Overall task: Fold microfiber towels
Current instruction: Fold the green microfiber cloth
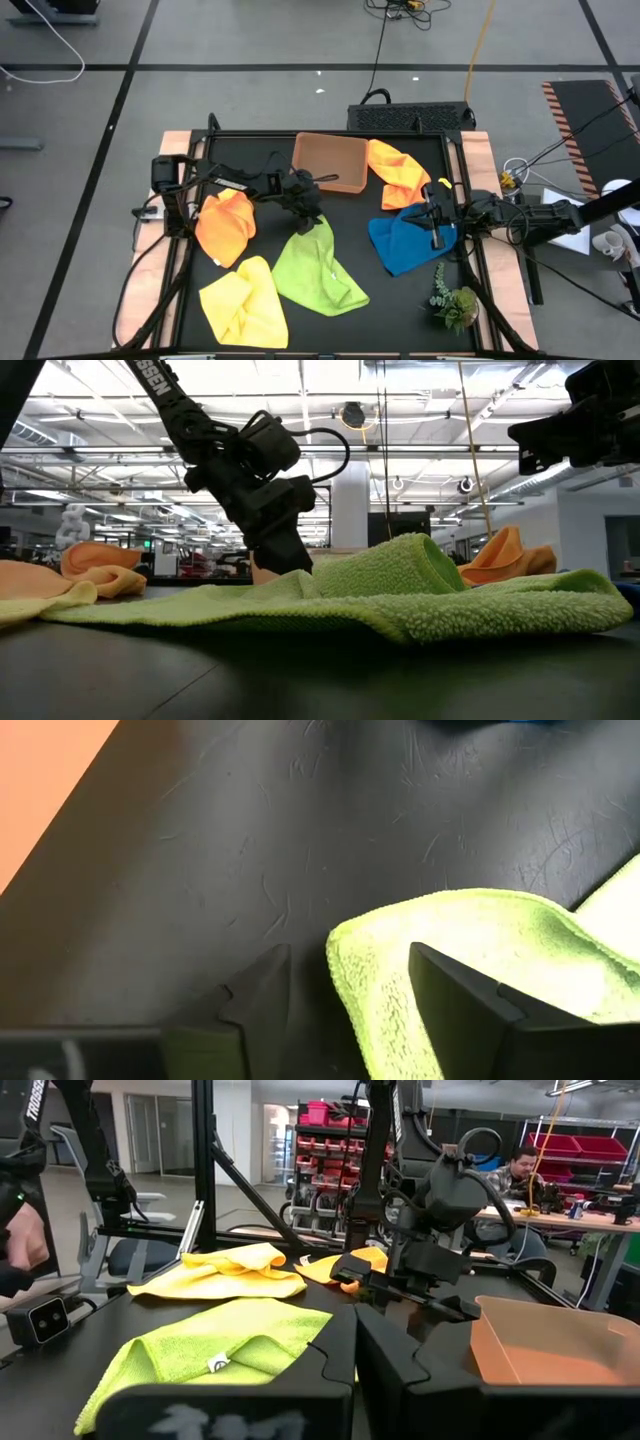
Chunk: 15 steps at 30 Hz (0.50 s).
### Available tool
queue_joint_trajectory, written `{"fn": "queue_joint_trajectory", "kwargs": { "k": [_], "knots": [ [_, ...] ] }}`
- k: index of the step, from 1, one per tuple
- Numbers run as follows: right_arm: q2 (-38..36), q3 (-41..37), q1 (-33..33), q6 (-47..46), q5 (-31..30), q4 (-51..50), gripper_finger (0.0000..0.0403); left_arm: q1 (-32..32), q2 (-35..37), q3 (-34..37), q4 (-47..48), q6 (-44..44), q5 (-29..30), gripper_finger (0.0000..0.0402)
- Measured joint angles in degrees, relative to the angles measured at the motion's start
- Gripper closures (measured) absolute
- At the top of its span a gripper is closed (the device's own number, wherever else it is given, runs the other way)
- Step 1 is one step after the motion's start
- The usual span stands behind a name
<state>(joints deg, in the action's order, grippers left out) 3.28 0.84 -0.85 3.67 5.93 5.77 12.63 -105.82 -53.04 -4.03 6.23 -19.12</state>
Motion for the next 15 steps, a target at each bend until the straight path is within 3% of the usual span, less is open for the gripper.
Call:
{"fn": "queue_joint_trajectory", "kwargs": {
  "k": [11,15],
  "knots": [
    [0.0,0.0,0.0,0.1,-0.1,0.0,0.0403,-1.1,0.0,0.0,0.5,-6.7,-0.2,0.0383],
    [0.0,0.0,0.0,0.1,-0.1,0.0,0.0403,-1.5,0.0,0.0,-0.8,-8.7,-0.3,0.0394]
  ]
}}
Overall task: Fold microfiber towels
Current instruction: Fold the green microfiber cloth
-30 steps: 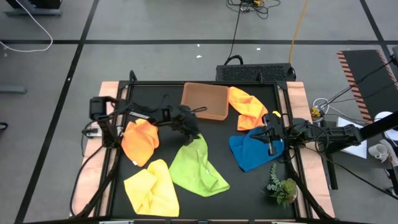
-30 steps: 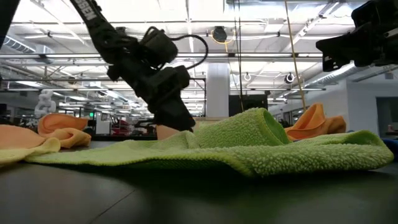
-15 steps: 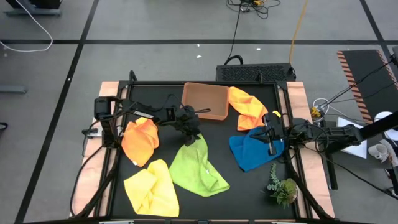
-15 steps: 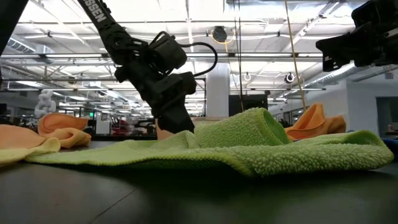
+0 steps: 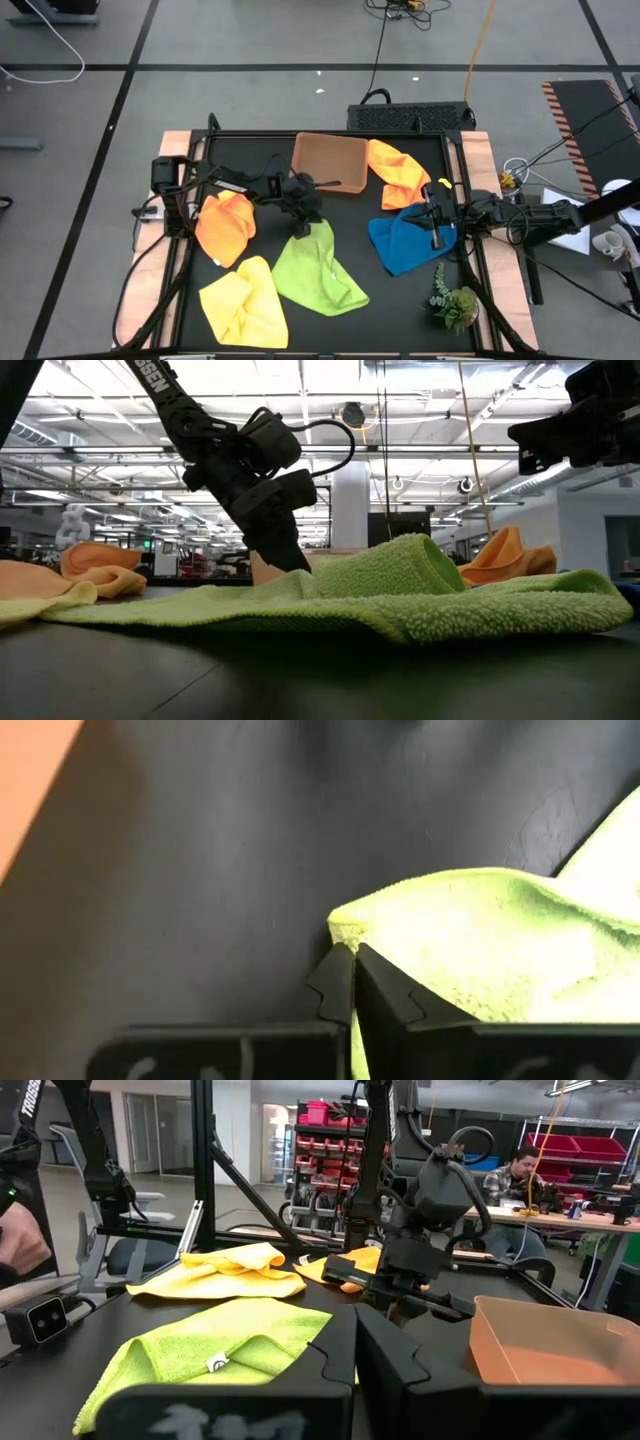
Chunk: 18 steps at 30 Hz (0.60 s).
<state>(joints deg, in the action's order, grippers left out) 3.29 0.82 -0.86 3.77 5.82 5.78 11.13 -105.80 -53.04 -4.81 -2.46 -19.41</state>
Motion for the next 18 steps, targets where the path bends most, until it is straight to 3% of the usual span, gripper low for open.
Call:
{"fn": "queue_joint_trajectory", "kwargs": {
  "k": [6,13,18],
  "knots": [
    [0.0,0.0,0.0,-0.1,-3.3,0.0,0.0403,-0.2,3.2,0.0,-1.7,-0.8,1.6,0.0398],
    [0.0,0.0,0.0,0.5,-7.9,0.0,0.0403,-0.8,14.6,0.0,-1.0,-4.3,9.6,0.0399],
    [0.0,0.0,0.1,1.0,-14.5,0.7,0.0403,-0.8,22.1,0.0,0.2,-5.1,13.4,0.04]
  ]
}}
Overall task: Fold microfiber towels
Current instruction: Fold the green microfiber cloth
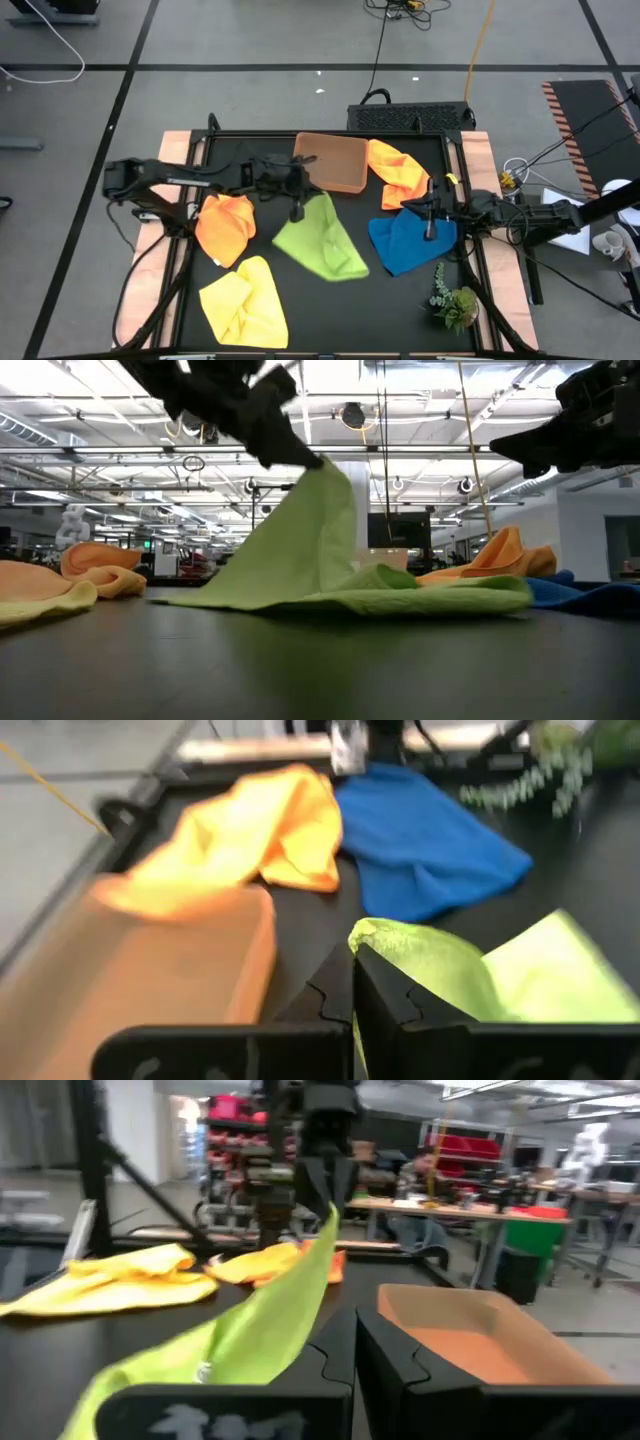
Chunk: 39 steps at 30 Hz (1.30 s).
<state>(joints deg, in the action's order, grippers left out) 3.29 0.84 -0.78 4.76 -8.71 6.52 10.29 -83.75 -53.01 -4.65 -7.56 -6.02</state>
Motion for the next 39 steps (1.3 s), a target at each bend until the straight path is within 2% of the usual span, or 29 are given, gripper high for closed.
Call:
{"fn": "queue_joint_trajectory", "kwargs": {
  "k": [6,10,13,17,22,26,30,34,39],
  "knots": [
    [0.0,0.0,-0.1,-3.6,0.2,3.6,0.0403,-0.2,4.2,0.0,1.6,0.0,2.1,0.04],
    [1.9,0.0,-0.1,-6.6,6.5,8.4,0.0403,-0.2,4.4,0.0,1.8,0.1,2.2,0.0399],
    [6.3,0.0,-0.4,-8.9,7.4,12.3,0.0403,-0.2,4.2,0.0,2.2,0.1,2.6,0.04],
    [16.7,0.0,-1.8,-11.9,7.3,18.4,0.0403,-0.4,4.2,0.0,2.2,0.1,4.9,0.0397],
    [33.6,2.4,-4.1,-14.9,5.7,24.6,0.0395,-0.4,4.2,0.0,2.4,-0.1,5.1,0.0399],
    [47.5,7.3,-5.0,-17.1,5.8,26.8,0.0364,-0.4,4.2,0.0,2.4,-0.3,5.1,0.0394],
    [59.5,12.1,-5.0,-18.8,5.8,27.4,0.0316,-0.4,4.2,0.0,2.4,-0.2,5.2,0.0399],
    [67.9,16.9,-5.0,-15.4,5.8,31.5,0.0279,-0.4,4.2,0.0,2.6,-0.2,5.2,0.0394],
    [76.2,21.8,-5.0,-8.2,5.5,32.4,0.027,-0.4,4.2,0.0,3.2,-0.1,5.1,0.0398]
  ]
}}
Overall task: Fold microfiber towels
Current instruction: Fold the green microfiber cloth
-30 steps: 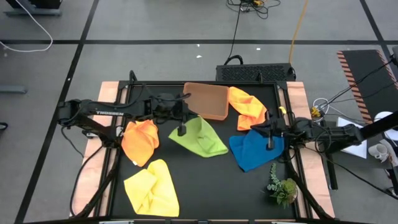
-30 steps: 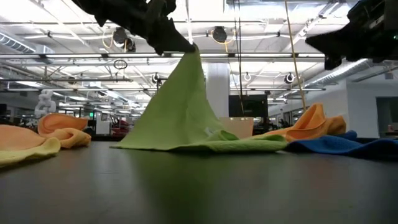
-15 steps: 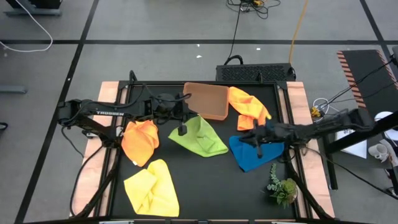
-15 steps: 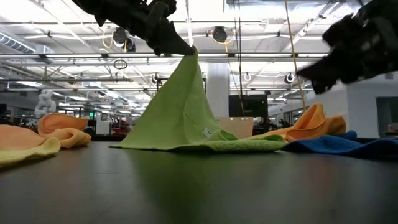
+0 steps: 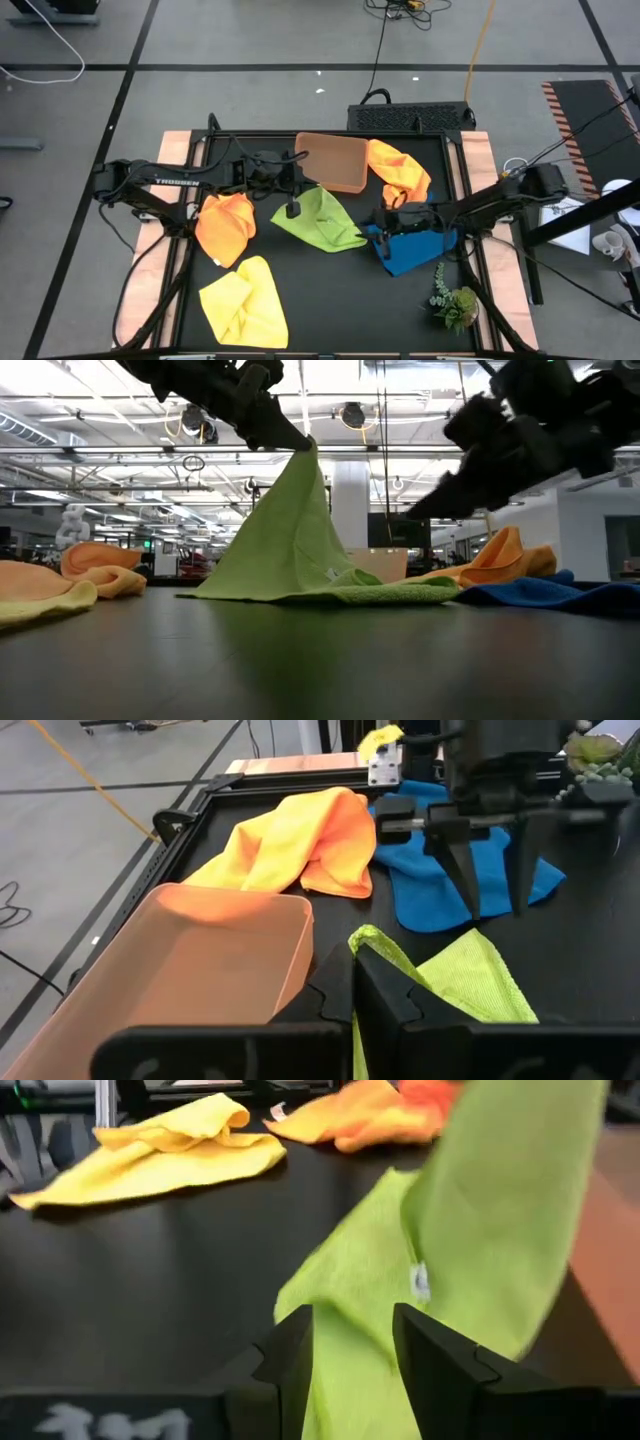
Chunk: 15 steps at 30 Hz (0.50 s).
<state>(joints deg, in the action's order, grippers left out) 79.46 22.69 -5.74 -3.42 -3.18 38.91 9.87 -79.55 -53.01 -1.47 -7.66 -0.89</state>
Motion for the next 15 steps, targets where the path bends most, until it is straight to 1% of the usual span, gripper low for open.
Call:
{"fn": "queue_joint_trajectory", "kwargs": {
  "k": [6,8,10,15],
  "knots": [
    [10.2,5.3,0.0,5.5,-0.3,-0.6,0.0283,0.0,0.0,0.0,0.4,0.0,0.0,0.0396],
    [12.7,6.7,0.0,6.9,-2.3,-0.4,0.0288,0.0,0.0,0.0,0.4,0.2,0.0,0.0398],
    [14.7,7.3,0.1,8.2,-4.4,-0.7,0.0291,0.0,0.0,0.0,0.5,0.2,0.0,0.0395],
    [17.8,8.4,1.2,9.1,-5.8,-0.6,0.0293,-0.2,0.0,0.0,1.0,0.2,0.0,0.0397]
  ]
}}
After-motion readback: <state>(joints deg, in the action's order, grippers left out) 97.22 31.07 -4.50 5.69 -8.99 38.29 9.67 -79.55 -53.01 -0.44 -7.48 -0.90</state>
